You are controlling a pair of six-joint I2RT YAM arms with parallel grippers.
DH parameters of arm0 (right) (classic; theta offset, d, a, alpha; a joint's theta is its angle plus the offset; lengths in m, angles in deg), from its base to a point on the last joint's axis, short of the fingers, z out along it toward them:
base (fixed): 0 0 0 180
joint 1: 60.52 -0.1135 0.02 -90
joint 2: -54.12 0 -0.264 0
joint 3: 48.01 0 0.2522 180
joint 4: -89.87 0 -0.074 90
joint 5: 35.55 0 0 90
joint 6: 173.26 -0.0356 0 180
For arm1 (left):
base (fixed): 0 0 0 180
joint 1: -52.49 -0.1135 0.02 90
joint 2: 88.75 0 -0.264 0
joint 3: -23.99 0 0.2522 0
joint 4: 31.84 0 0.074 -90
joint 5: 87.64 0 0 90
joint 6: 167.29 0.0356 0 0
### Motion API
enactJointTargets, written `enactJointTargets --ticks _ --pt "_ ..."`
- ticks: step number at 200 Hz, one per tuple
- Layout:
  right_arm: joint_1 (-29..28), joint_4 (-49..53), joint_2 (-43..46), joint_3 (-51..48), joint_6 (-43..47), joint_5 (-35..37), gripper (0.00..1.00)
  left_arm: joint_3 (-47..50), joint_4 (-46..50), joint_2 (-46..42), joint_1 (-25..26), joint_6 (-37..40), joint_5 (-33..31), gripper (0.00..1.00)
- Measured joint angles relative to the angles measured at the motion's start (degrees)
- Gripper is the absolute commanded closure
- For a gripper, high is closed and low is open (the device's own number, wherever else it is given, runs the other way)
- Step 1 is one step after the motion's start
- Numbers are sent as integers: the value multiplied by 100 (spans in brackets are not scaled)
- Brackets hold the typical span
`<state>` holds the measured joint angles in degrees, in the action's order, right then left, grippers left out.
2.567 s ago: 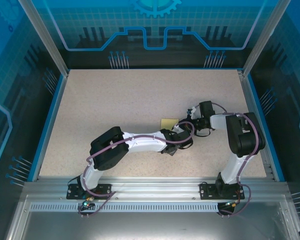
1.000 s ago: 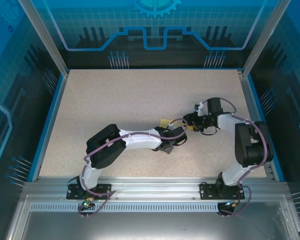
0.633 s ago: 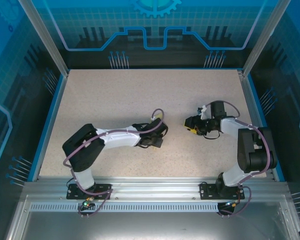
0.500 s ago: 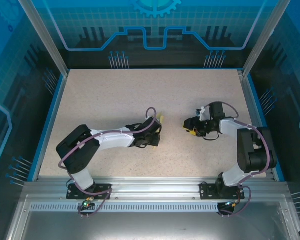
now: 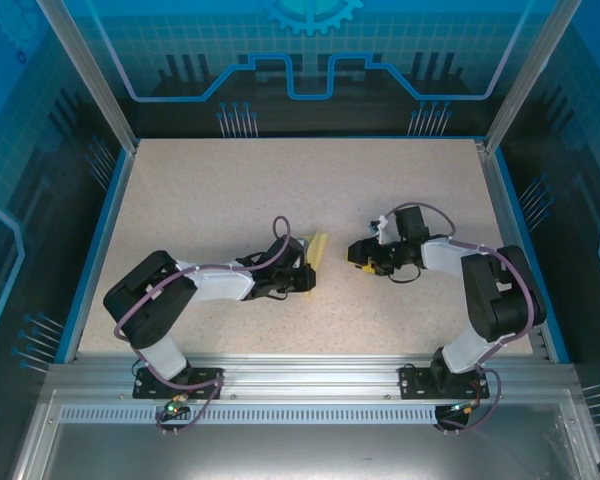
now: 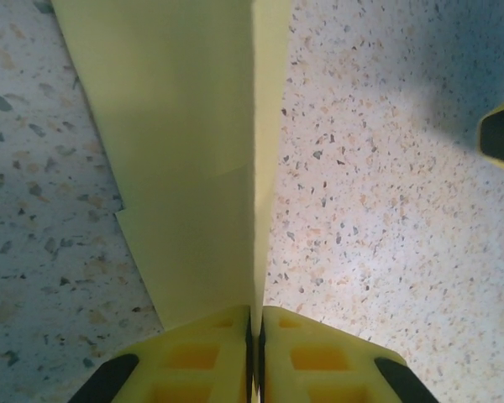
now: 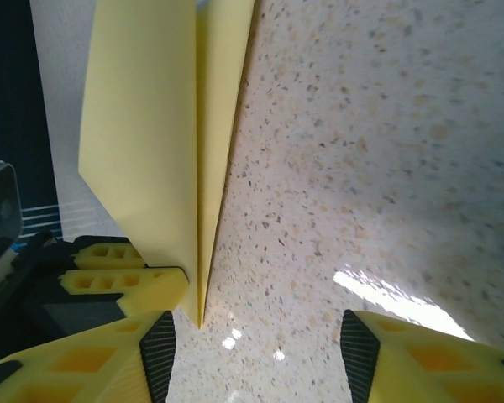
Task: Fold a paper plane with a square sheet of paper (fold left side to right side)
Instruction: Fold the wing for the fifth time at the center of the table.
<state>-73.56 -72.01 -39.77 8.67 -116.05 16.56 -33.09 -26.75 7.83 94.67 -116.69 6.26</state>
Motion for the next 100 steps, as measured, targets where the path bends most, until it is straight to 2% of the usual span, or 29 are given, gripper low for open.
enactJointTargets --ticks 50,100 --pt "-535 -387 -413 415 -149 208 39 39 -511 17 -96 -332 498 90" --pt "-774 -629 -782 625 -284 396 39 39 -955 323 -208 -654 874 91"
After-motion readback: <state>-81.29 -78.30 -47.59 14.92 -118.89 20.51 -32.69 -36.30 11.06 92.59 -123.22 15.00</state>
